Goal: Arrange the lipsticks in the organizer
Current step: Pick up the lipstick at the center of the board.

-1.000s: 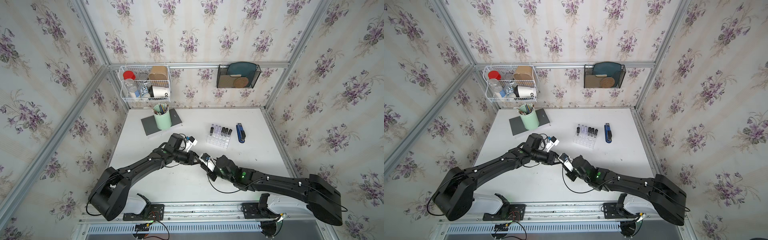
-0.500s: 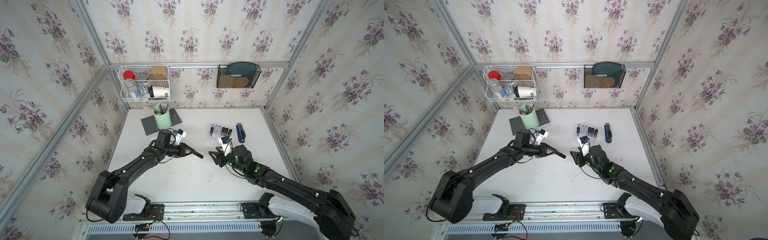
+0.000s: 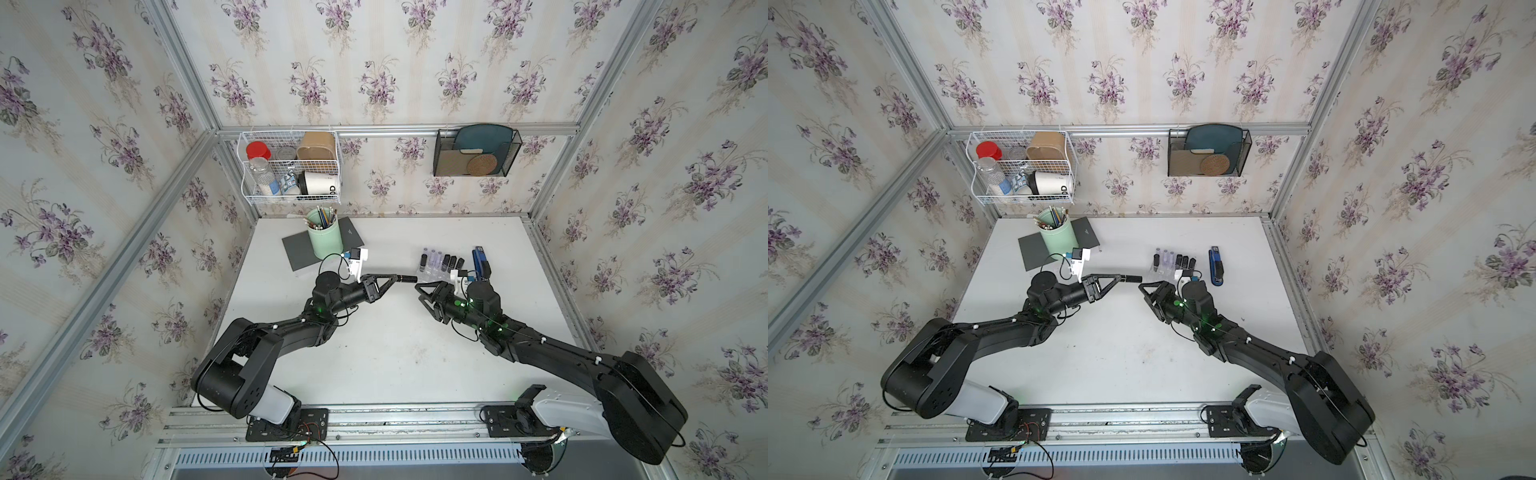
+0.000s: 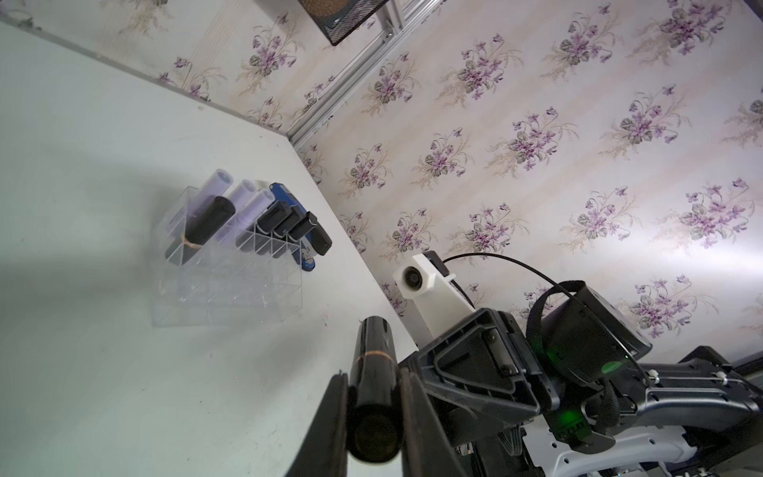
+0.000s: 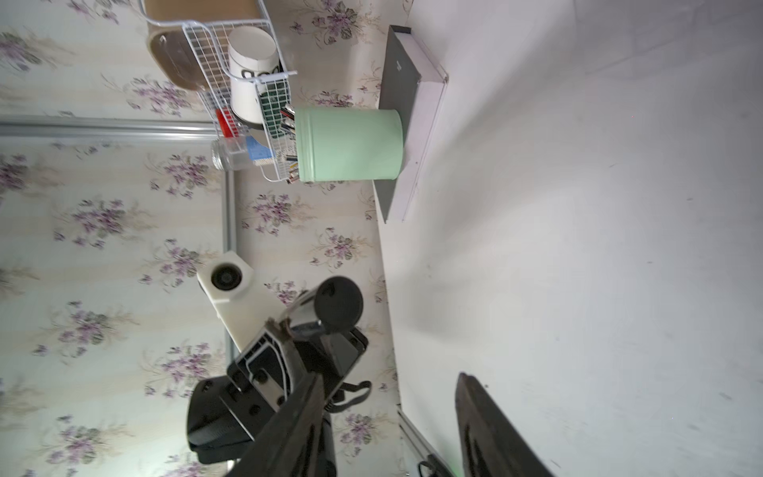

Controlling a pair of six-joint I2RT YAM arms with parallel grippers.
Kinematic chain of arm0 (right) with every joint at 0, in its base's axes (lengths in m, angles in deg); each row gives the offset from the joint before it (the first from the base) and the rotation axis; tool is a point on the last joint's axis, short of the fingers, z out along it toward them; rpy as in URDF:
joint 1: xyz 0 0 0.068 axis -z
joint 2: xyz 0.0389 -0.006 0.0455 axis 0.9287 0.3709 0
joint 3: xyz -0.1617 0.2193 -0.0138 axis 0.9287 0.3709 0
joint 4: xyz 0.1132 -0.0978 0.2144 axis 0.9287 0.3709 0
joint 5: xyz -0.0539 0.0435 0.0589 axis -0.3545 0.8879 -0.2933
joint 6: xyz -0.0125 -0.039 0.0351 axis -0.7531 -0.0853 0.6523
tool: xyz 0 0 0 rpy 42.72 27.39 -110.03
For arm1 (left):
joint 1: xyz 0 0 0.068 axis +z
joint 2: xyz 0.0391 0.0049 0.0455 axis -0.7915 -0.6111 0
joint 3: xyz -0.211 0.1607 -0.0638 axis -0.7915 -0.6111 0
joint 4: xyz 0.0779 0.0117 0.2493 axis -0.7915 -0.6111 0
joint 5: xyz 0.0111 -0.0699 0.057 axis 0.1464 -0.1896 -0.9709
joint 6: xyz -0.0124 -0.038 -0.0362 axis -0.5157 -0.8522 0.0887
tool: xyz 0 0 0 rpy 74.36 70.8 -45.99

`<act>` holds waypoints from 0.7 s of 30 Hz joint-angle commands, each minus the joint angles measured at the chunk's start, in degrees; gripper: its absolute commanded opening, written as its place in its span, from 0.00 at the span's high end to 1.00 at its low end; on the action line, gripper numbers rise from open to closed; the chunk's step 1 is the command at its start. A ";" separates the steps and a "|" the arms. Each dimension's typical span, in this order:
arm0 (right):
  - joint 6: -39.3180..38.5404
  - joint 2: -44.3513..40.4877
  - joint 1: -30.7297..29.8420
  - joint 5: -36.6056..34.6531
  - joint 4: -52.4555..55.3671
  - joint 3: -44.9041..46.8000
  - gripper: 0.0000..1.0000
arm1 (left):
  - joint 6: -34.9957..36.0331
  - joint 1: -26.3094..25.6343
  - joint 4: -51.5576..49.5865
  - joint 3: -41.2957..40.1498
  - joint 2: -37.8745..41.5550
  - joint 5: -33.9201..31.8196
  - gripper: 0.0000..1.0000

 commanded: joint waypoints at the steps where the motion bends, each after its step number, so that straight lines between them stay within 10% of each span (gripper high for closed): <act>1: 12.30 1.38 0.01 0.90 -8.78 0.61 0.46 | 6.80 -1.23 5.04 -0.23 0.05 -2.78 1.00; 21: 22.18 2.95 2.08 0.47 -9.23 2.43 0.58 | 30.88 -9.22 -3.94 -2.95 8.43 -11.60 1.00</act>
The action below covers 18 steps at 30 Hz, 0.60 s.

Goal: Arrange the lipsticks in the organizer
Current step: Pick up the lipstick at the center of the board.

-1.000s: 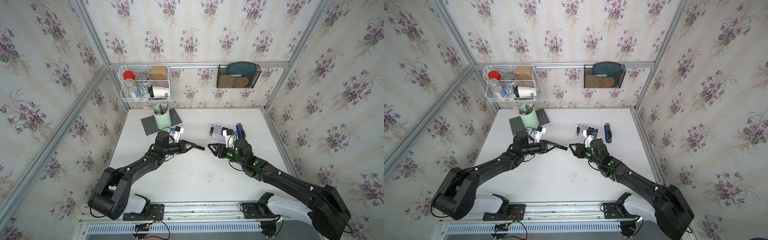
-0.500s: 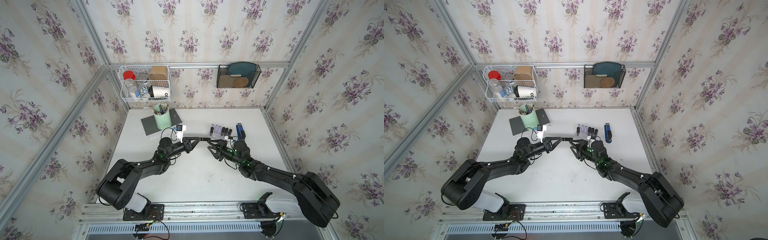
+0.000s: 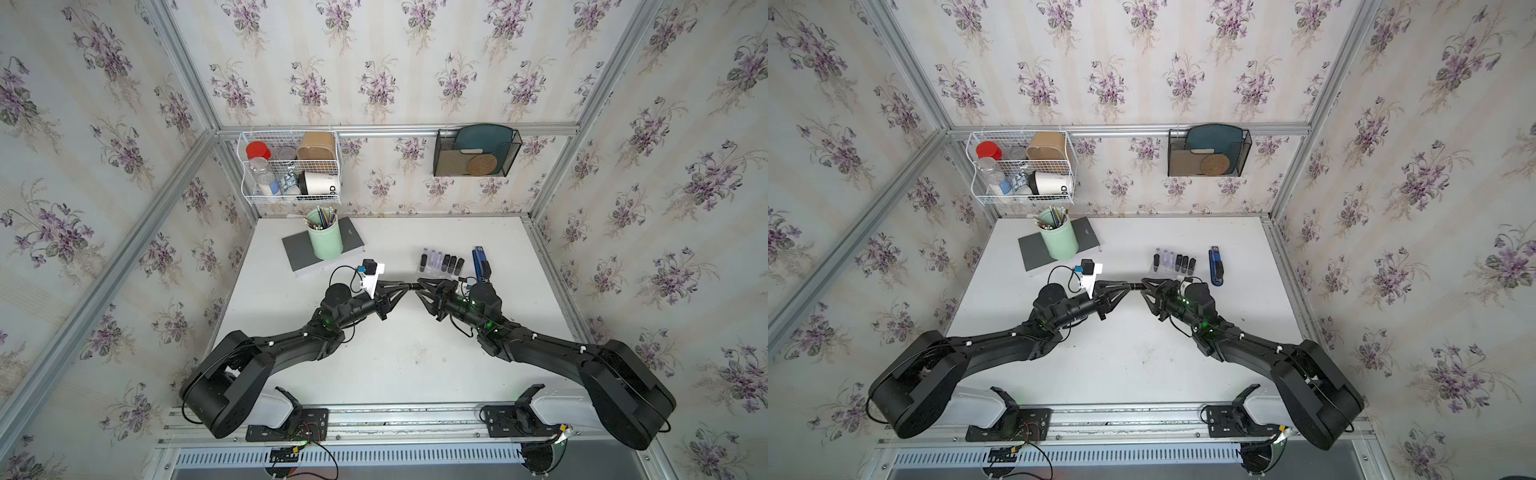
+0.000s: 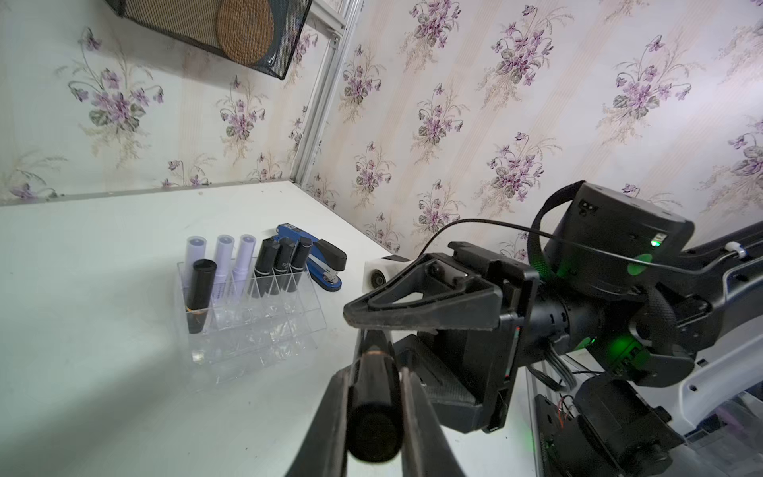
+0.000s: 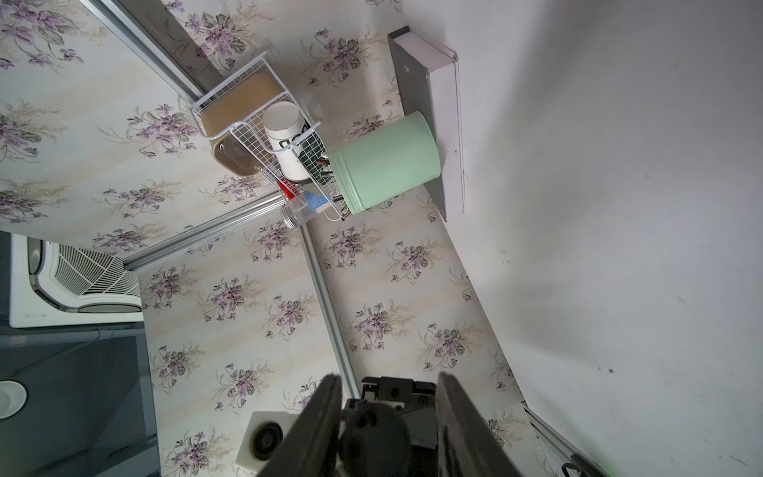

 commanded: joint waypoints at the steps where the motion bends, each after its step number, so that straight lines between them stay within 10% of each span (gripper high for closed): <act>1: 0.50 -0.22 0.75 0.66 1.56 -0.26 0.59 | 5.70 -0.70 -0.29 -0.24 1.72 -1.44 1.00; 18: -0.28 2.37 0.88 2.90 2.48 -4.62 0.76 | 15.63 -4.59 -7.43 0.97 3.27 -9.15 1.00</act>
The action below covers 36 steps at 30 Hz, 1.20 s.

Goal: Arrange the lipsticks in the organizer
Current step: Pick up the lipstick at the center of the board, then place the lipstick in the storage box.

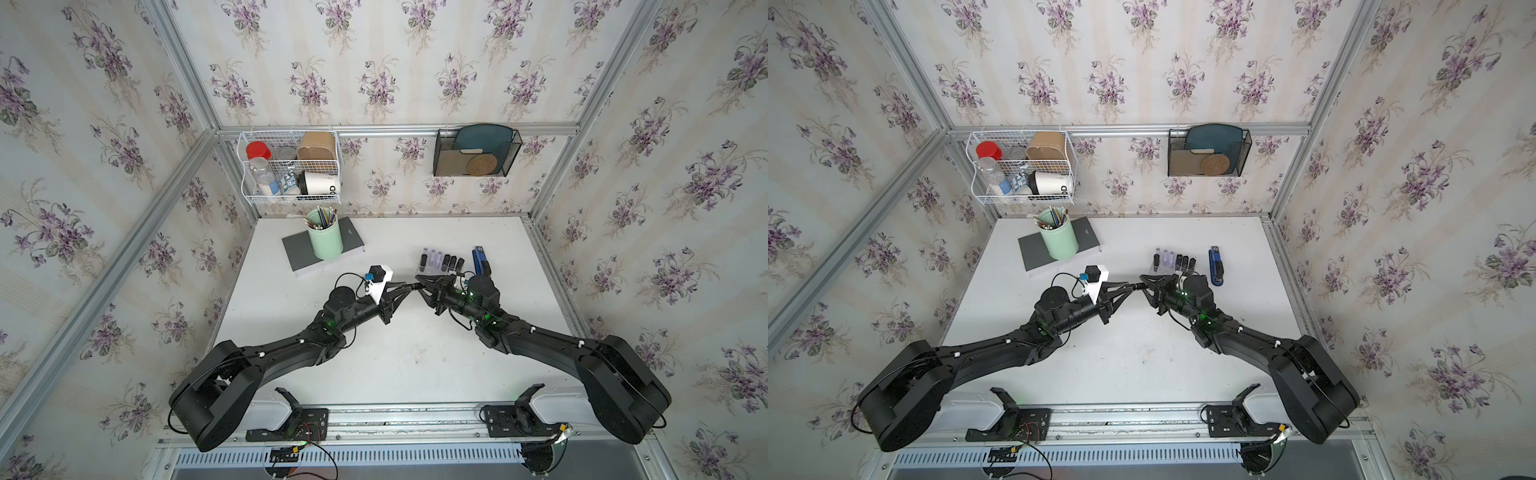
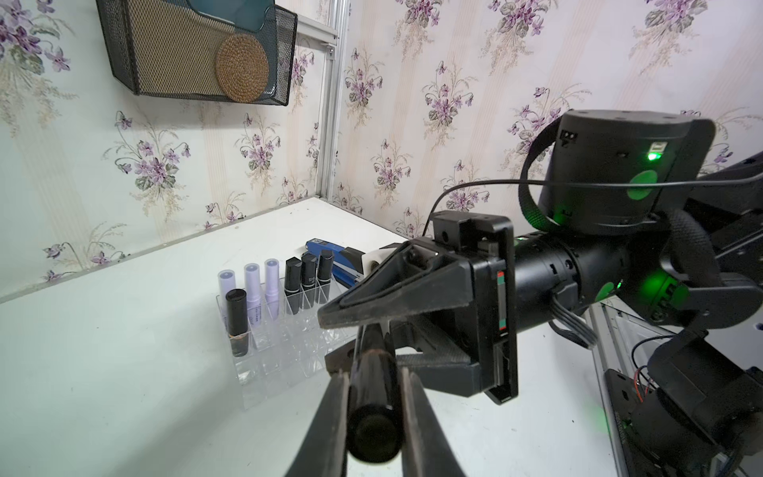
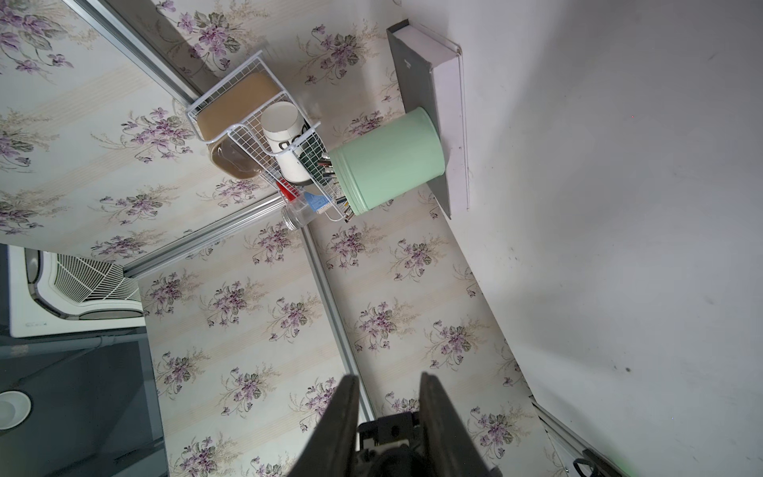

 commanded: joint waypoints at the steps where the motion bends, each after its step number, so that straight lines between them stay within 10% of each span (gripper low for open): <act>1: -1.03 0.39 -0.08 0.29 -0.36 -0.67 0.78 | 2.17 -0.50 -1.87 0.47 0.54 -1.81 0.96; 6: -6.26 2.10 0.15 -0.51 -2.49 -2.35 0.83 | -0.83 -0.93 -7.10 1.64 3.25 -4.09 0.53; 9: -22.17 2.44 1.72 -2.68 -7.21 -3.55 0.85 | -6.07 0.34 -12.63 1.65 8.19 -6.61 0.37; 20: -93.43 -6.77 0.10 -0.35 -9.87 -0.09 0.86 | -19.88 11.18 -19.55 -1.15 20.52 -3.87 0.36; 28: -102.45 -4.19 1.71 -3.15 -6.25 -0.18 0.91 | -20.39 11.46 -17.32 -0.87 18.08 -4.06 0.39; 36: -105.94 8.63 6.24 -20.28 -7.67 -6.19 0.93 | -19.22 11.46 -20.63 0.12 16.57 -6.49 0.41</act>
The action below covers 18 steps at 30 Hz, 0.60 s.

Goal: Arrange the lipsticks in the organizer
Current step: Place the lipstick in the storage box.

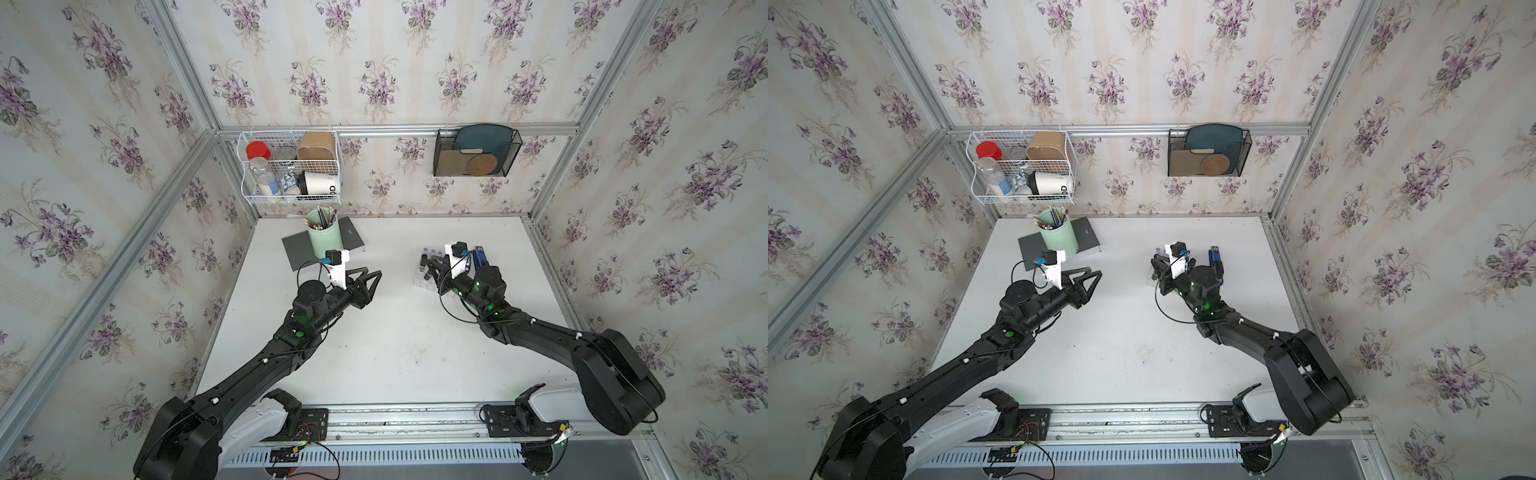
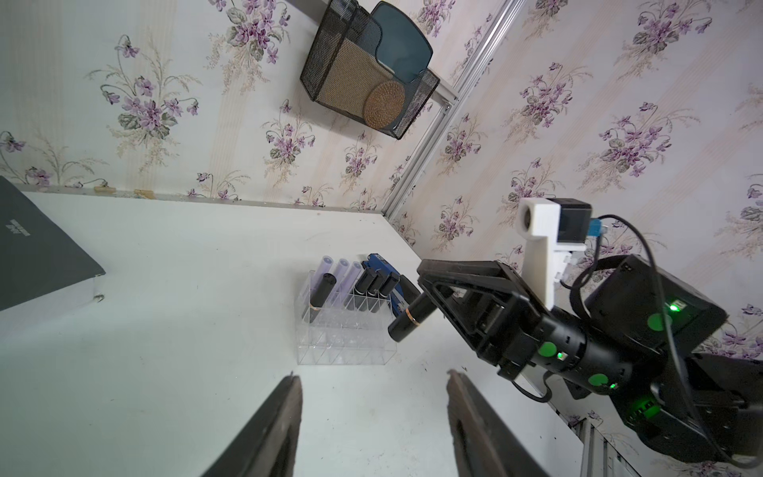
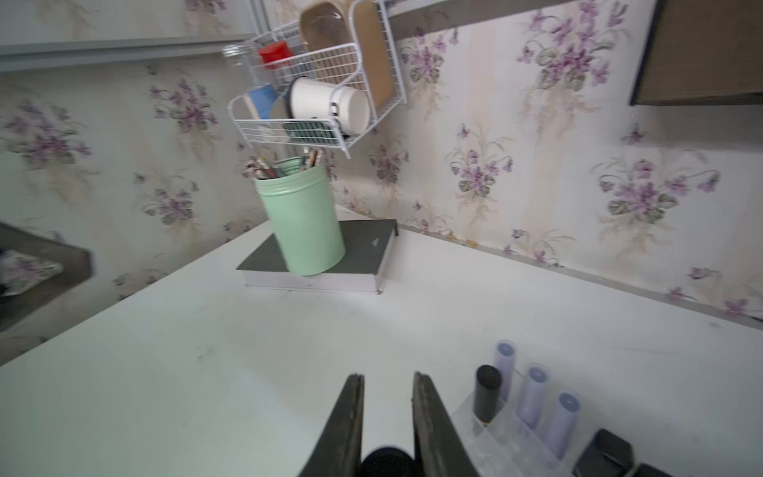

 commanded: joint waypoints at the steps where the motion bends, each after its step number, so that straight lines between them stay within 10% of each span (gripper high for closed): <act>1: -3.08 5.74 0.47 -10.11 -2.68 -2.86 0.93 | -0.14 0.08 -0.51 -0.75 -0.86 -2.09 0.41; 18: -2.41 23.11 0.42 -18.19 -13.66 -9.21 0.94 | -4.40 0.07 -0.68 -2.76 -1.36 -1.41 0.44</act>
